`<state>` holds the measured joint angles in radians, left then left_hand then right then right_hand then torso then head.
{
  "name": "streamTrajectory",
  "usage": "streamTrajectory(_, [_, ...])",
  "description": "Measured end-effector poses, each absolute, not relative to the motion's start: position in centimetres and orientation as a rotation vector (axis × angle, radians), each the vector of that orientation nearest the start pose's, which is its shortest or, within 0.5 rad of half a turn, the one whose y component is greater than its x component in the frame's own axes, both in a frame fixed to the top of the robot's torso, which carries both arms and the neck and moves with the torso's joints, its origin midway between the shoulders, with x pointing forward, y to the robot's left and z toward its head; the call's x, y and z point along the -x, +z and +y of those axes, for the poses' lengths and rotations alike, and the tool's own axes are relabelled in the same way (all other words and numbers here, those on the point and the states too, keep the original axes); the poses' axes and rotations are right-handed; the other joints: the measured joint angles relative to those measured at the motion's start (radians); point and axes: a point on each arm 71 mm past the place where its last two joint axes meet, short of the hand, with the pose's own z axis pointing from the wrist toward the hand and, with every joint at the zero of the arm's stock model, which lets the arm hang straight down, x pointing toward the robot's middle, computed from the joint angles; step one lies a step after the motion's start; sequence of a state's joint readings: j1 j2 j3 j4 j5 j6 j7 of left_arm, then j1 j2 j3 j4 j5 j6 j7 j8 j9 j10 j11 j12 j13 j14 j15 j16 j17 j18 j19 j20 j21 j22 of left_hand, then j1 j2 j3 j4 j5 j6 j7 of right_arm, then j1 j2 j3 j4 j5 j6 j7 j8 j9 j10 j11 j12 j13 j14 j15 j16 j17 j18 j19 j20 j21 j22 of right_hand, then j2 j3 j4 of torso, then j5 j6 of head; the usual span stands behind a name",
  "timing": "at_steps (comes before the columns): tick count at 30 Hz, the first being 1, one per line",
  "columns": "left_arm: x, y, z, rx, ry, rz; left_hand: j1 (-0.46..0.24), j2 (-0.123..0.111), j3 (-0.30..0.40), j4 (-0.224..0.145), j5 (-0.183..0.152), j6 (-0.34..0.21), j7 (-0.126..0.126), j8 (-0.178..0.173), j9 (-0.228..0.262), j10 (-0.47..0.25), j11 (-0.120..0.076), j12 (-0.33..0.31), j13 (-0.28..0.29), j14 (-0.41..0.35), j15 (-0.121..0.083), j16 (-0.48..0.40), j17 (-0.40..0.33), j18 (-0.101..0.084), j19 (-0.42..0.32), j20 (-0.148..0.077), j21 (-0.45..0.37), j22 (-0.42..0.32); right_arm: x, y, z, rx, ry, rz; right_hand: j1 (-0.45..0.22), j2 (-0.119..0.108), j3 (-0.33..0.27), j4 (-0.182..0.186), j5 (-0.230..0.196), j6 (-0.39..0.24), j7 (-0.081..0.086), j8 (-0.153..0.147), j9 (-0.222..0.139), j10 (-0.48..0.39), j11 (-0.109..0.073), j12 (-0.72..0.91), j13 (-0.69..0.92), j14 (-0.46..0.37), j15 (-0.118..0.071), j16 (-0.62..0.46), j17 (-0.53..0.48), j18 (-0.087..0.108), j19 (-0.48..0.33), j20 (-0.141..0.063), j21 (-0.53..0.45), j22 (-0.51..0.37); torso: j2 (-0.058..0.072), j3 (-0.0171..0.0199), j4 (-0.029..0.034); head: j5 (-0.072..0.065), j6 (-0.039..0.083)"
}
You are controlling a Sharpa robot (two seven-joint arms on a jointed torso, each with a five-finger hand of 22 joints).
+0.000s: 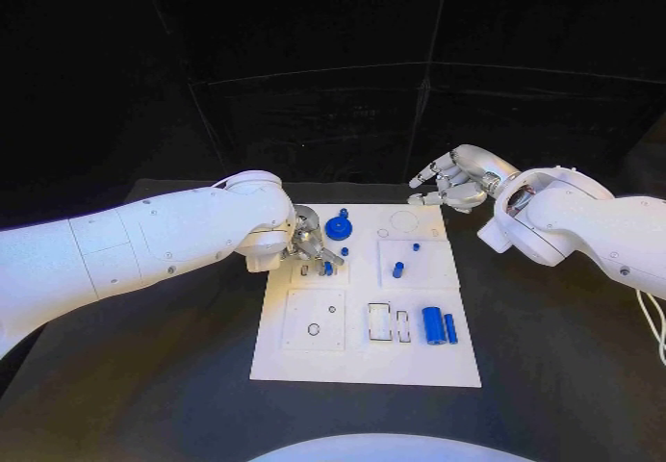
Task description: Assemble the parts on the task board
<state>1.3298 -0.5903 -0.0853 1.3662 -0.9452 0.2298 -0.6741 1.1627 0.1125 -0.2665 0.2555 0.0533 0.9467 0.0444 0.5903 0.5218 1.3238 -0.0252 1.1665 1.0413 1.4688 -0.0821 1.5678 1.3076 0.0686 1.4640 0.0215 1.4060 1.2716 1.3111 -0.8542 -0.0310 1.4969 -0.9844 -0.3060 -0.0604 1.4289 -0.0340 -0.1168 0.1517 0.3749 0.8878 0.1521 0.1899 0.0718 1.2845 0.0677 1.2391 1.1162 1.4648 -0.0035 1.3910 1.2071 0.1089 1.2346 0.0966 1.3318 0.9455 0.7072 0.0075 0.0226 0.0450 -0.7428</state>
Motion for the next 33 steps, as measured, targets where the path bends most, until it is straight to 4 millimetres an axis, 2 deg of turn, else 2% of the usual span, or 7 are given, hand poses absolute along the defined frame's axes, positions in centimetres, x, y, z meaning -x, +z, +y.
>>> streamTrajectory(9, [-50.98, -19.57, 13.52, 0.131, -0.341, 2.434, 0.035, 0.010, 0.017, -0.023, 0.000, -0.007, 0.000, 0.006, 0.012, 0.000, 0.000, 0.000, -0.003, 0.000, 0.000, 0.000, 0.000, 0.000, 0.000, 0.000, 0.000, -0.005, -51.19, -13.29, -21.68, -0.255, 0.858, 1.673, 0.000, 0.000, 0.000, 0.000, 0.000, 0.000, 0.000, 0.004, 0.000, 0.000, 0.000, 0.000, -0.002, 0.000, 0.000, 0.000, -0.001, 0.000, -0.003, 0.003, -0.004, -0.005, 0.000, 0.0005, 0.0000, 0.000, -0.003])
streamTrajectory(15, [-51.04, -19.59, 13.52, 0.131, -0.339, 2.434, 0.059, 0.033, 0.036, -0.042, 0.000, -0.011, 0.004, 0.008, 0.019, 0.000, 0.000, 0.000, -0.003, 0.000, 0.000, 0.000, 0.000, 0.000, 0.000, 0.000, 0.000, -0.005, -51.25, -13.32, -21.67, -0.256, 0.854, 1.674, 0.000, 0.000, 0.000, 0.000, 0.000, 0.000, 0.000, 0.004, 0.000, 0.000, 0.000, 0.000, -0.002, 0.000, 0.000, 0.000, -0.001, 0.000, -0.003, 0.003, -0.004, -0.005, 0.000, 0.0007, 0.0000, 0.000, -0.004])
streamTrajectory(22, [-51.04, -19.57, 13.37, 0.128, -0.341, 2.434, 0.113, 0.044, 0.076, -0.082, 0.000, -0.023, -0.002, 0.008, 0.025, -0.004, -0.003, 0.000, -0.007, -0.004, -0.004, 0.000, 0.000, 0.000, 0.000, 0.000, -0.004, -0.010, -51.26, -13.34, -21.50, -0.252, 0.855, 1.677, 0.000, 0.000, 0.000, 0.000, 0.005, 0.000, 0.000, 0.004, 0.000, 0.000, 0.000, 0.000, -0.002, 0.000, 0.000, 0.000, -0.001, 0.000, -0.003, 0.003, -0.004, -0.005, 0.000, 0.0010, 0.0000, -0.001, -0.006])
streamTrajectory(27, [-51.06, -19.52, 13.36, 0.127, -0.343, 2.432, 0.157, 0.054, 0.131, -0.113, 0.000, -0.031, -0.009, 0.008, 0.025, -0.009, -0.009, 0.000, -0.011, -0.003, -0.004, 0.000, 0.000, 0.000, -0.002, -0.002, -0.008, -0.015, -51.27, -13.36, -21.45, -0.251, 0.855, 1.679, 0.000, 0.000, 0.000, 0.000, 0.013, 0.000, 0.000, 0.004, 0.000, 0.000, 0.000, 0.000, -0.002, 0.000, 0.000, -0.002, -0.001, 0.000, -0.003, 0.003, -0.004, -0.006, 0.000, 0.0010, 0.0000, -0.001, -0.007])
streamTrajectory(31, [-51.09, -19.34, 13.34, 0.124, -0.353, 2.428, 0.194, 0.056, 0.211, -0.148, -0.004, -0.039, -0.005, -0.009, 0.022, -0.018, -0.010, -0.009, -0.014, -0.004, -0.011, 0.000, 0.000, 0.000, -0.004, -0.004, -0.010, -0.016, -51.26, -13.37, -21.41, -0.248, 0.851, 1.682, 0.000, 0.000, -0.003, 0.003, 0.026, 0.000, 0.000, 0.007, 0.000, 0.000, 0.000, 0.000, -0.002, 0.004, -0.004, -0.004, -0.001, 0.000, -0.003, 0.003, -0.006, -0.006, 0.000, 0.0007, 0.0005, 0.000, -0.008])
streamTrajectory(33, [-51.08, -19.31, 13.37, 0.123, -0.358, 2.427, 0.213, 0.052, 0.234, -0.126, 0.013, -0.047, -0.003, -0.019, 0.017, -0.020, -0.009, -0.015, -0.018, -0.004, -0.011, 0.000, 0.000, 0.000, -0.004, -0.004, -0.010, -0.018, -51.24, -13.38, -21.34, -0.245, 0.850, 1.684, 0.000, 0.000, -0.003, 0.003, 0.026, 0.000, 0.000, 0.007, 0.000, 0.000, 0.000, 0.000, -0.002, 0.004, -0.004, -0.004, -0.001, 0.000, -0.003, 0.003, -0.008, -0.006, 0.000, 0.0007, 0.0006, 0.000, -0.008])
